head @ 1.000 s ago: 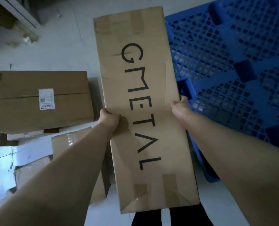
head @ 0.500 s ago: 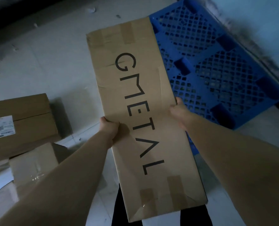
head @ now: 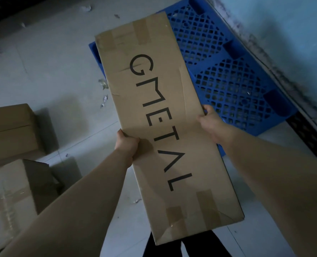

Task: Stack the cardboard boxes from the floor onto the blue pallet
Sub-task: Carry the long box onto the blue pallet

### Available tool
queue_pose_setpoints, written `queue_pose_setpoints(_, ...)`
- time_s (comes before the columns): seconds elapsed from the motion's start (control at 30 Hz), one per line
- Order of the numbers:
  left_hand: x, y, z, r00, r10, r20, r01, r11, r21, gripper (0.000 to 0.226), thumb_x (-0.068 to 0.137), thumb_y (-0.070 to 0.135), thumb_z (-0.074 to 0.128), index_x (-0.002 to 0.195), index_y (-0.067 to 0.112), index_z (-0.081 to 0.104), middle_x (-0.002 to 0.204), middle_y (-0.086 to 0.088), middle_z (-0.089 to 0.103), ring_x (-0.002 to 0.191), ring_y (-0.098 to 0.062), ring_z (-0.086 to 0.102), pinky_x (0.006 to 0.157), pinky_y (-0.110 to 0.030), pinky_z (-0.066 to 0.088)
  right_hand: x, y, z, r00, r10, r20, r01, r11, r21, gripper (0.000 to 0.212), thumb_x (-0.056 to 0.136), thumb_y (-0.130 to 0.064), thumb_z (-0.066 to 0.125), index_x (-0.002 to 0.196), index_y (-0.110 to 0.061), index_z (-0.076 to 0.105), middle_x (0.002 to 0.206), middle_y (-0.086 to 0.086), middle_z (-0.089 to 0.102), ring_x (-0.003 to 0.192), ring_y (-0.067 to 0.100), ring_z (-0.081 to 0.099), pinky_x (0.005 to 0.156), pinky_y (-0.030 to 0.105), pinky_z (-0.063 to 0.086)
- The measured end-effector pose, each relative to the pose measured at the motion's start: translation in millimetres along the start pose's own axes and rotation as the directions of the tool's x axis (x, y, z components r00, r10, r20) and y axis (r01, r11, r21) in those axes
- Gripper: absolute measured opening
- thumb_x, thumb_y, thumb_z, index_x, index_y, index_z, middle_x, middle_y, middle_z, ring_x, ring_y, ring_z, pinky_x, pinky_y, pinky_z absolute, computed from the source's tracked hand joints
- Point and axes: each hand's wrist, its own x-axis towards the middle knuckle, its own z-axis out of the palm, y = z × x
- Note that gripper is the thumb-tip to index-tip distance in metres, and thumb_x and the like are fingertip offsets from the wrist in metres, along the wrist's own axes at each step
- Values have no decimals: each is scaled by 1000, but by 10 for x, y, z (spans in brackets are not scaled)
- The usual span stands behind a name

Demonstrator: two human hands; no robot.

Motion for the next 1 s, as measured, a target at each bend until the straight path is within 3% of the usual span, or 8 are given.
queue_pose_setpoints(0.17, 165, 163, 410, 999, 2, 35, -1, 1000, -18, 52, 90, 10, 50, 136, 27, 33, 115, -3, 51, 105, -28, 48, 95, -50, 47, 380, 49, -245, 1000, 9, -15, -9, 1000, 9, 53, 102, -17, 37, 150, -34, 23, 135, 5, 51, 105, 22, 55, 96, 38, 48)
queue_pose_setpoints(0.3, 340, 235, 810, 1000, 6, 30, -6, 1000, -3, 50, 91, 12, 49, 134, 31, 31, 113, -1, 50, 104, -27, 48, 93, -49, 47, 851, 174, -389, 998, 53, 22, -53, 998, 25, 58, 101, -13, 36, 152, -33, 18, 147, 2, 42, 125, 24, 49, 108, 44, 40)
queue_pose_setpoints(0.53, 943, 271, 1797, 997, -60, -57, 61, 998, 14, 55, 89, 19, 46, 139, 33, 28, 107, 0, 53, 103, -30, 53, 93, -52, 50, 1962, 363, -699, 993, 92, 80, -89, 995, -40, 67, 98, -1, 32, 154, -33, 14, 155, 2, 31, 136, 26, 38, 114, 46, 32)
queue_pose_setpoints(0.7, 1461, 275, 2546, 994, -86, -71, 84, 996, -29, 51, 92, 18, 43, 141, 28, 30, 109, -3, 53, 99, -28, 52, 82, -41, 47, 2806, 454, -903, 997, 66, 45, -60, 990, -127, 66, 98, -3, 35, 153, -35, 14, 151, 0, 36, 131, 23, 42, 112, 42, 35)
queue_pose_setpoints(0.9, 1994, 254, 3070, 991, -105, -79, 103, 994, -21, 55, 93, 16, 43, 144, 28, 27, 116, -4, 52, 103, -28, 52, 83, -42, 48, 3493, 672, -978, 997, 54, 48, -46, 987, -156, 68, 98, 0, 36, 153, -35, 14, 153, -3, 33, 134, 19, 40, 111, 35, 32)
queue_pose_setpoints(1.0, 2149, 279, 3184, 993, -97, -61, 96, 995, -21, 55, 94, 13, 41, 144, 30, 25, 107, -1, 51, 95, -23, 50, 79, -38, 44, 3689, 805, -972, 997, 66, 45, -59, 988, -146, 69, 98, 1, 34, 153, -35, 14, 154, -4, 32, 135, 19, 38, 110, 33, 31)
